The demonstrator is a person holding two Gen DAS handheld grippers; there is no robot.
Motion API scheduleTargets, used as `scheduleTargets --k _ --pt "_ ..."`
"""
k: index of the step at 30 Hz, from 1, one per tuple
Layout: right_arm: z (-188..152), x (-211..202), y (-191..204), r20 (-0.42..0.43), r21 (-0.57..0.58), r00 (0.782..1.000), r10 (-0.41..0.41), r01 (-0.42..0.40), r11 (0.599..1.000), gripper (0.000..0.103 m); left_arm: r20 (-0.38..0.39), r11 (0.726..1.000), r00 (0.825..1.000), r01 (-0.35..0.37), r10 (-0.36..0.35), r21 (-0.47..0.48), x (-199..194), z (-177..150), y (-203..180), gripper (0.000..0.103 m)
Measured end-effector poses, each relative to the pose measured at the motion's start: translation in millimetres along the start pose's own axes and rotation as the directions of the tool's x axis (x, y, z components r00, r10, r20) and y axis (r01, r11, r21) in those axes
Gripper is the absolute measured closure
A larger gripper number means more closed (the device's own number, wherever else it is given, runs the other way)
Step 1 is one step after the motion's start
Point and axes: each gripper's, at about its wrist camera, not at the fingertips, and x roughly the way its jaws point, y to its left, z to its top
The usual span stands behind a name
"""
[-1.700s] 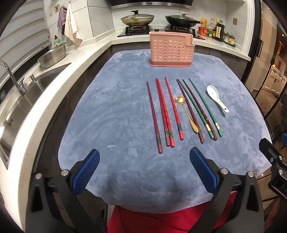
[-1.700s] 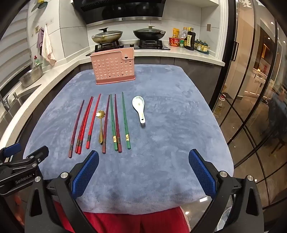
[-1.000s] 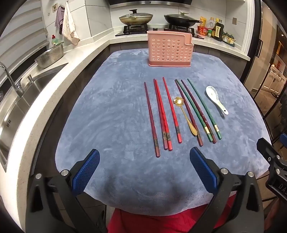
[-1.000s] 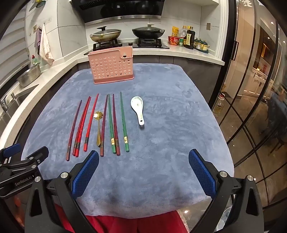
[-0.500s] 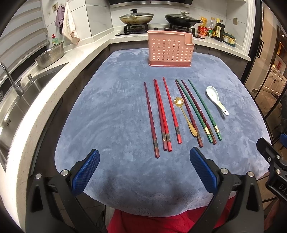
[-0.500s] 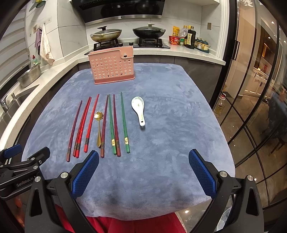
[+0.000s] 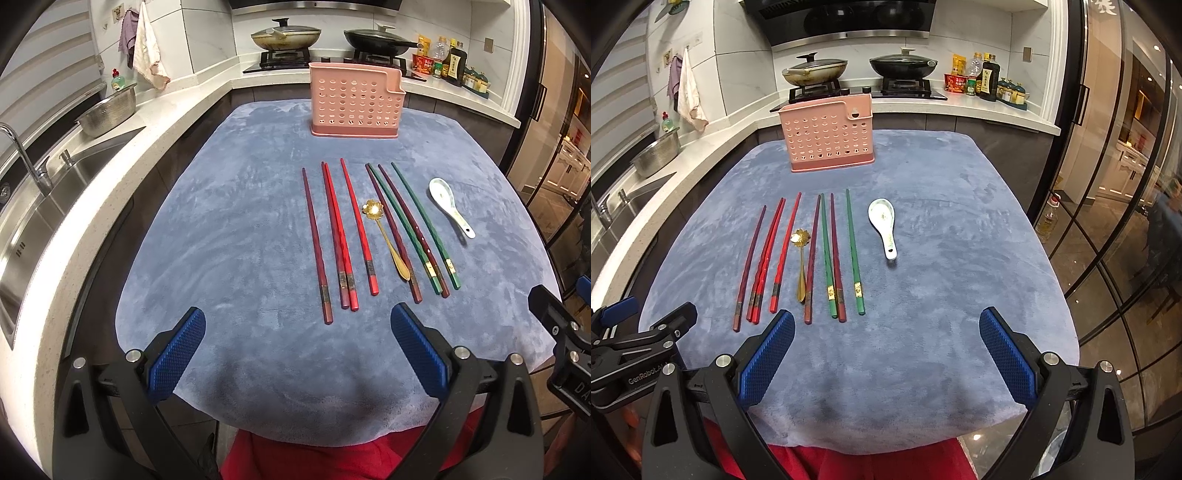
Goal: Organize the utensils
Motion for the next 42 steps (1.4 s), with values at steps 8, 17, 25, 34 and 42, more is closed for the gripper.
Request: scheduleTargets --k 8,17,25,34,42 --pt "0.6 -0.2 -0.5 -0.001 0.000 1.000 0.001 -0.001 1.000 0.007 -0.002 1.000 1.000 -0.001 0.001 -0.006 -0.5 0.5 2.8 0.007" --pt "0.8 -0.1 0.0 -0.002 -0.003 1.000 0.003 -0.003 1.000 0.007 0.000 1.000 1.000 -0.004 0.004 -0.013 -0.9 0.5 5.6 0.007" --pt "0.8 0.4 0.8 -0.003 -0.006 1.000 0.006 -0.006 1.000 0.007 0.001 1.000 1.000 -0.008 0.008 -0.011 -1.5 0.4 5.8 0.007" --pt "1.1 1.3 0.6 -0.004 -0.006 1.000 0.006 -0.006 1.000 0.007 0.000 1.000 1.000 -0.007 0.007 -0.011 -0.6 1.1 6.2 0.007" --pt "1.5 1.3 0.7 -0.004 -0.008 1.000 0.008 -0.008 1.000 0.007 0.000 1.000 1.000 -0.009 0.009 -0.012 -0.3 1.4 5.8 0.007"
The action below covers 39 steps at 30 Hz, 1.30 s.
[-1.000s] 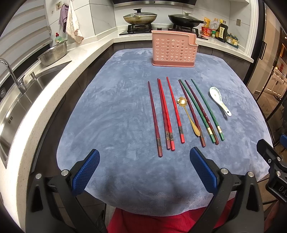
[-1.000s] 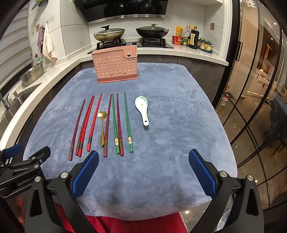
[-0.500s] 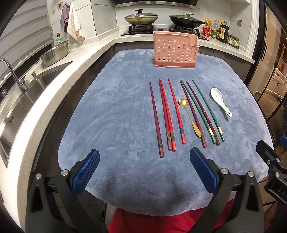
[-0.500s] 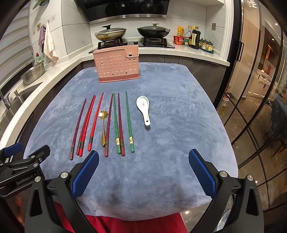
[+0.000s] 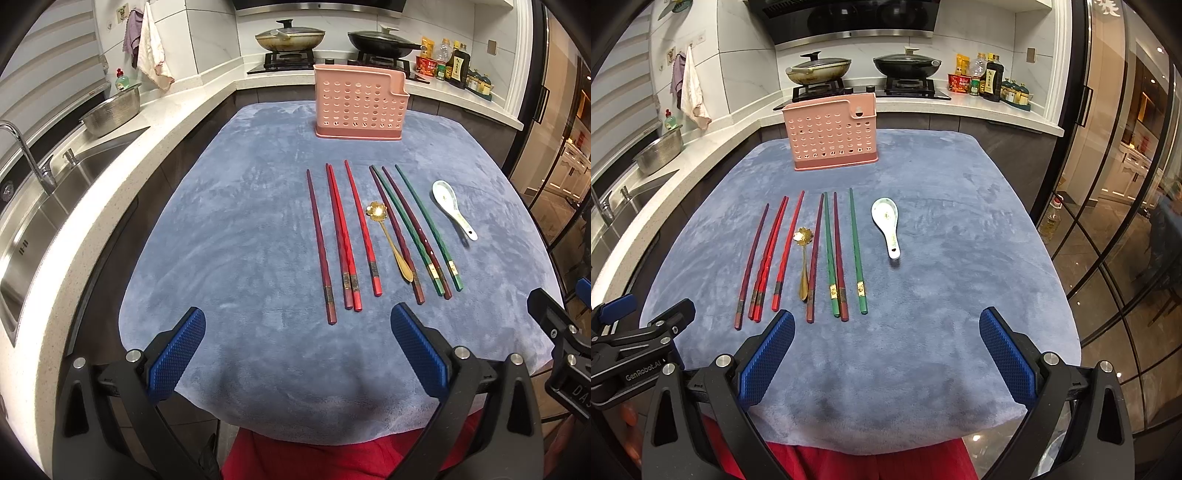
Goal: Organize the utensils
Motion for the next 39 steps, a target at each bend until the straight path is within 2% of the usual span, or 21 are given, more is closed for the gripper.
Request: scheduleTargets --k 14,22,29,34,39 --pt "2 8 -3 -0.010 0.003 1.000 -0.001 0.001 1.000 0.007 -0.013 1.000 1.000 0.008 -0.008 -0.024 7 6 4 0.007" --pt "21 36 -14 -0.013 0.016 1.000 -0.025 0.025 1.000 0.007 -0.072 0.995 0.997 0.023 -0.030 -0.097 45 15 21 0.007" --pt "44 70 -21 -0.014 0.039 1.000 -0.017 0.018 0.999 0.007 -0.111 0.994 0.993 0.016 -0.028 -0.110 78 19 26 0.007" --pt "61 96 -20 -0.022 0.035 1.000 -0.016 0.017 0.999 0.012 -0.141 0.994 0.990 0.012 -0.028 -0.113 97 20 26 0.011" --pt "74 125 -17 -0.052 0.033 0.999 0.003 -0.001 0.999 0.023 -0.156 0.994 0.987 0.018 -0.036 -0.110 107 23 23 0.013"
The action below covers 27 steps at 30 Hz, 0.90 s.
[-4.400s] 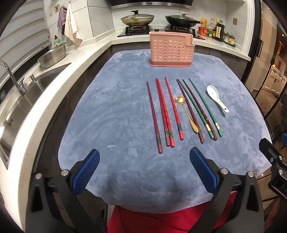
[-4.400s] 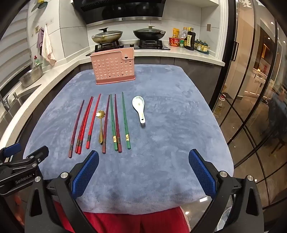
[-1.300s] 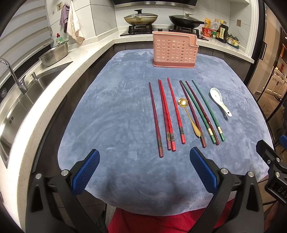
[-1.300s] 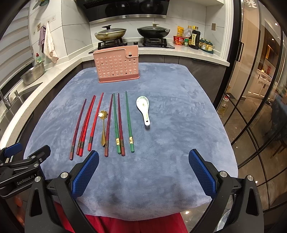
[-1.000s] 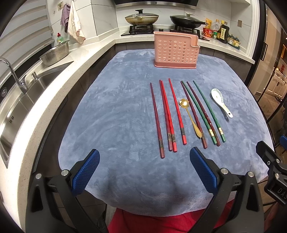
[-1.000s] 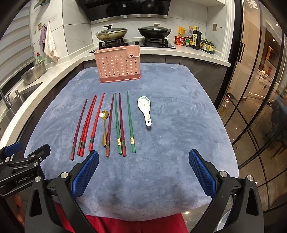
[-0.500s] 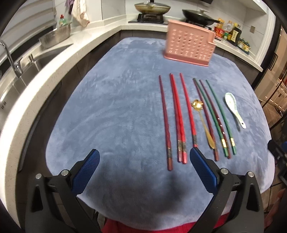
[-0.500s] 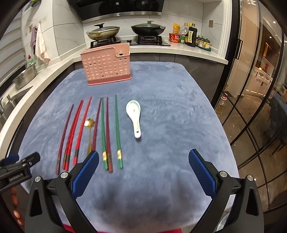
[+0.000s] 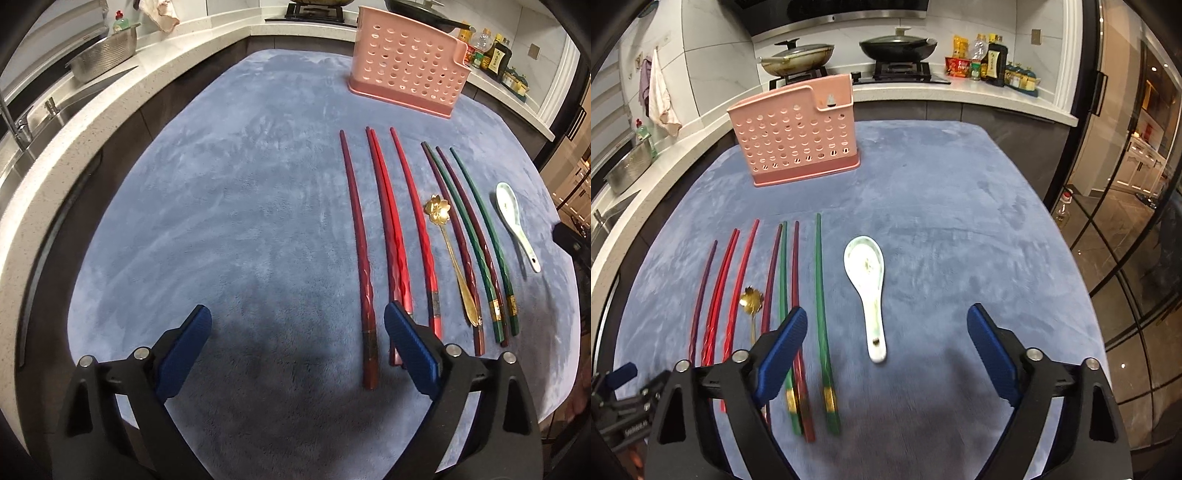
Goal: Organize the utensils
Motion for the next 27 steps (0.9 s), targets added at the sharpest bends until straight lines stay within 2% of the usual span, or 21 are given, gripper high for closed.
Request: scheduleTargets --k 7,11,15,21,27 --pt "9 33 0 -0.055 0.018 0.998 0.036 -0.036 0.999 0.046 -0.032 1.000 0.999 0.008 -0.008 0.009 8 -2 -4 0.018" --pt "5 44 -4 -0.093 0.042 0.994 0.056 -0.052 0.998 0.059 -0.054 1.000 0.998 0.022 -0.021 0.016 14 -3 -6 0.026" --pt "-4 51 -9 -0.130 0.062 0.988 0.086 -0.079 0.995 0.076 -0.072 0.999 0.997 0.032 -0.031 0.023 17 -5 -10 0.031" --pt "-18 54 -12 -0.162 0.081 0.980 0.116 -0.104 0.991 0.087 -0.080 0.999 0.996 0.034 -0.031 0.035 16 -10 -12 0.039" --pt "-23 52 -13 -0.171 0.088 0.976 0.136 -0.122 0.989 0.090 -0.083 0.998 0.995 0.063 -0.060 0.030 13 -12 -11 0.059"
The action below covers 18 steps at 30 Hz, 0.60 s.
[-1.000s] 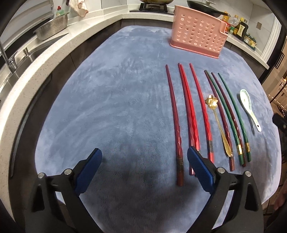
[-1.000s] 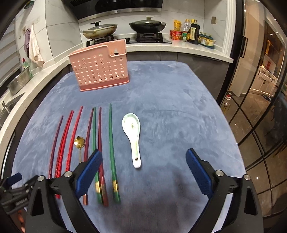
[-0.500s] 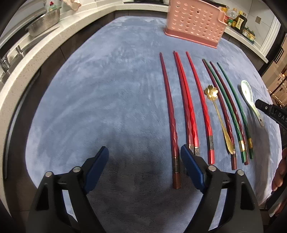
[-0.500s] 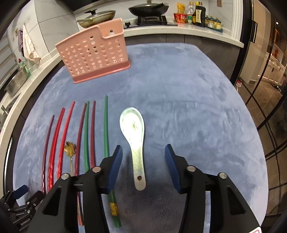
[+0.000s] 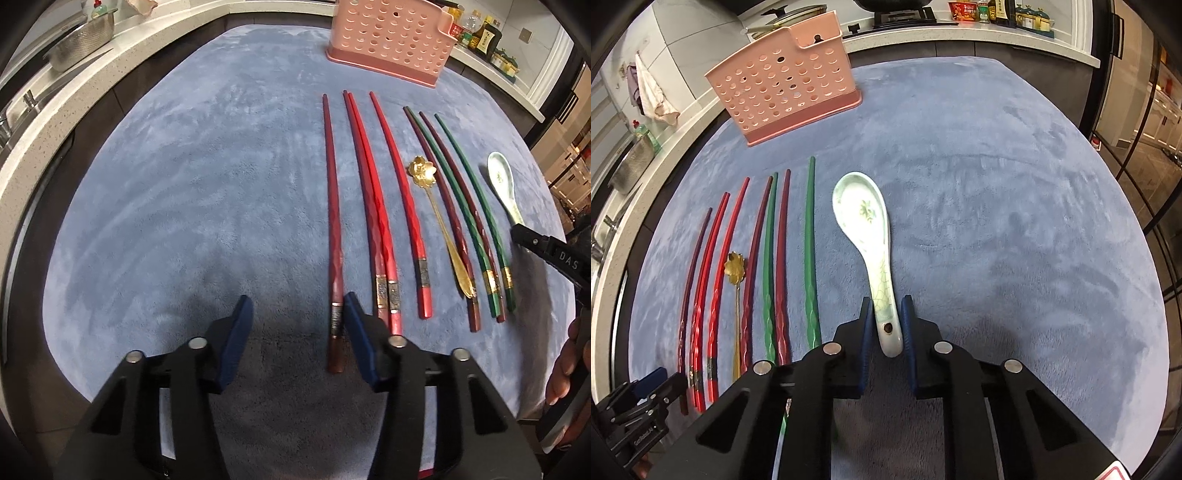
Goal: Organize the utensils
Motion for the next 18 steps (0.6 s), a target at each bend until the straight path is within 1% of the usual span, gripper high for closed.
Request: scheduleTargets --k 2,3,5,7,11,14,18 --pt "-1 -2 1 0.000 -0.001 1.000 0.010 -0.010 1.000 0.091 0.001 1.000 1.000 0.014 -0.014 0.003 -1 -1 0 0.070" --pt "-2 -3 2 0.002 -0.004 1.000 0.011 -0.011 1.000 0.091 0.001 1.000 1.000 0.022 -0.022 0.004 -2 -1 1 0.074" --pt "-4 -7 3 0.005 -0.008 1.000 0.013 -0.013 1.000 0.092 -0.004 0.999 0.999 0.049 -0.049 0.000 -3 -2 2 0.093" --pt "-4 -12 4 0.011 -0.009 1.000 0.014 -0.014 1.000 0.092 -0.005 0.998 0.998 0.069 -0.069 -0.003 -4 -2 2 0.094" --pt "-1 -24 4 0.028 -0.011 0.999 0.018 -0.017 1.000 0.093 0.014 0.998 0.998 0.063 -0.063 -0.009 -12 0 4 0.095" --pt "4 -34 4 0.039 -0.018 0.999 0.016 -0.016 1.000 0.094 0.042 0.998 0.998 0.054 -0.053 -0.014 -24 7 6 0.095" --pt "15 -47 5 0.061 -0.027 0.998 0.011 -0.010 1.000 0.095 0.092 0.999 0.995 0.046 -0.044 -0.027 -43 26 8 0.096"
